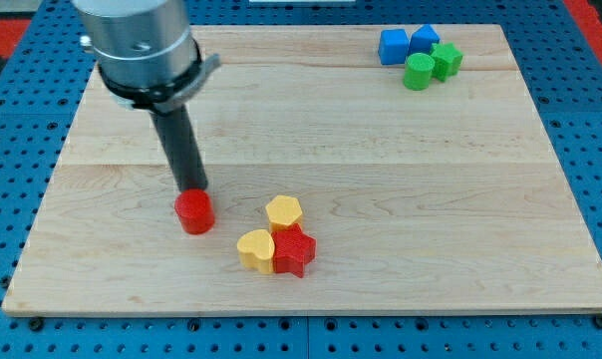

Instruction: Move the red circle closer to the yellow heart

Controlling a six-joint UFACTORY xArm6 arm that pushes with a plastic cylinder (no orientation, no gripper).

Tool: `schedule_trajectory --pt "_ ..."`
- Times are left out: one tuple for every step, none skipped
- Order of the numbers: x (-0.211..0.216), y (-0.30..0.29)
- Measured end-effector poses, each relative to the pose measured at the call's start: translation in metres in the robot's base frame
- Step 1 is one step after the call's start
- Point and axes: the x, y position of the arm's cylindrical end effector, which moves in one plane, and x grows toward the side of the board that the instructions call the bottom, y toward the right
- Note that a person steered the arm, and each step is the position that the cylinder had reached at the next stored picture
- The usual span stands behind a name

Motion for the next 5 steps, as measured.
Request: schedule_trajectory --pt "0.009 0.005" --pt "0.010 -0.019" --pt "0.028 0.010" --pt "0.031 0.007" --pt "0.052 -0.011"
